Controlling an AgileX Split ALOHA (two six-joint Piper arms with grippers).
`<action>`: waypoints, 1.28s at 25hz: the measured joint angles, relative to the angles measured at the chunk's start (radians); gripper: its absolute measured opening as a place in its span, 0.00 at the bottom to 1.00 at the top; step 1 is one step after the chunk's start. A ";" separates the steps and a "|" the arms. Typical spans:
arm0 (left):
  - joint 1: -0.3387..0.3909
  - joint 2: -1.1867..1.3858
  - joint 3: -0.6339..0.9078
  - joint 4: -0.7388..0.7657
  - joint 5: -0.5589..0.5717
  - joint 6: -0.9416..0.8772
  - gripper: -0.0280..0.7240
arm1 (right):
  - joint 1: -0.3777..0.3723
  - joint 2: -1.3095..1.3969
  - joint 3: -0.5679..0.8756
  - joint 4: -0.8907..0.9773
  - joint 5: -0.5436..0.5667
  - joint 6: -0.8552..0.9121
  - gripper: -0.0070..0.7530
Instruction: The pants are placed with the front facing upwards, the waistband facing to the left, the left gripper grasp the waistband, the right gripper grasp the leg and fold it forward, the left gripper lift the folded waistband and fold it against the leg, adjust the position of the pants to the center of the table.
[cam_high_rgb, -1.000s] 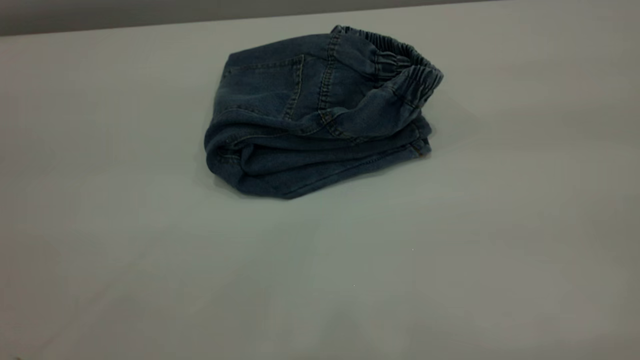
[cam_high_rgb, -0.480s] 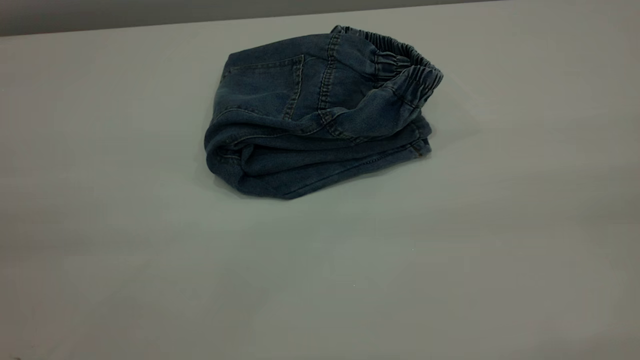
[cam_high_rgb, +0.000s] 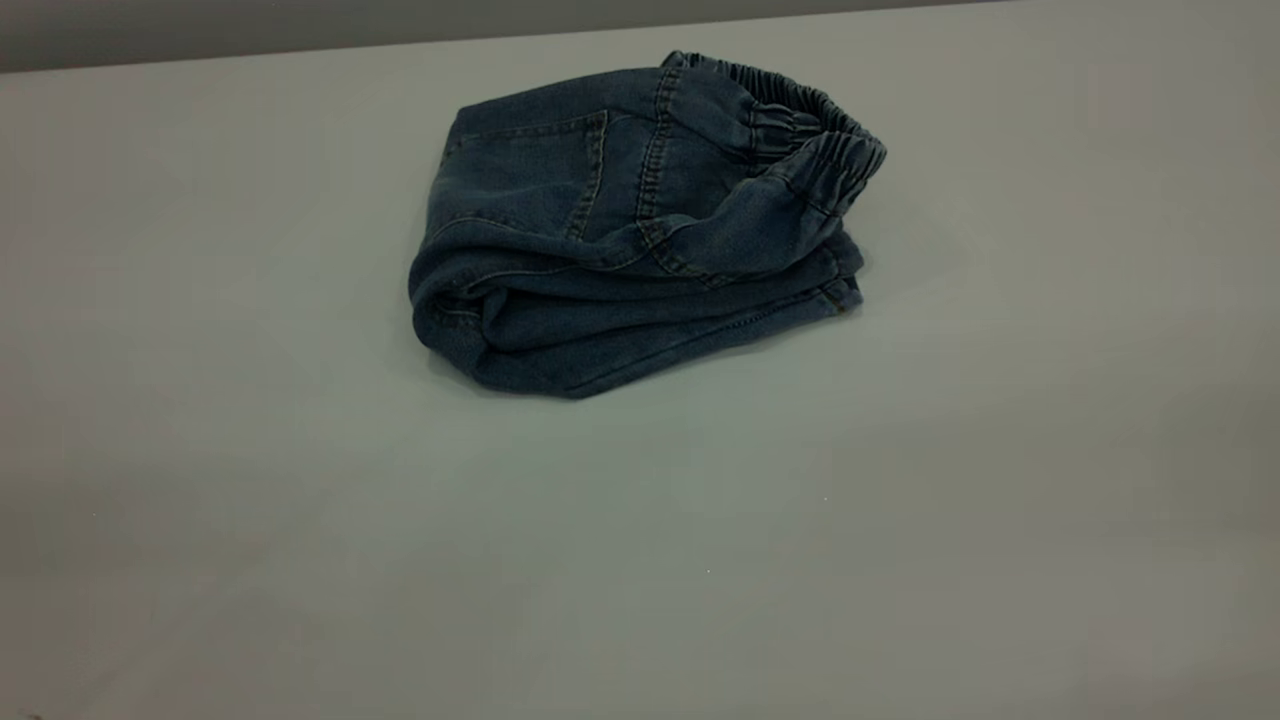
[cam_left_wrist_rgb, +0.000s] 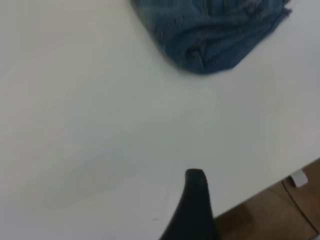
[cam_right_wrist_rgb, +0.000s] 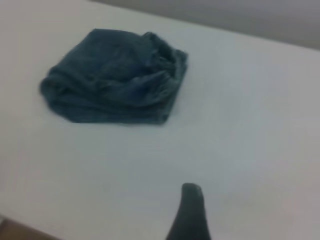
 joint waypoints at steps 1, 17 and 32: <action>0.000 -0.007 0.011 0.000 -0.003 -0.001 0.78 | 0.000 -0.016 0.008 -0.009 0.000 0.008 0.69; 0.000 -0.088 0.097 0.000 -0.094 -0.002 0.78 | 0.000 -0.053 0.046 -0.076 -0.027 0.080 0.69; 0.000 -0.120 0.113 0.004 -0.121 -0.020 0.78 | 0.000 -0.053 0.046 -0.075 -0.023 0.085 0.69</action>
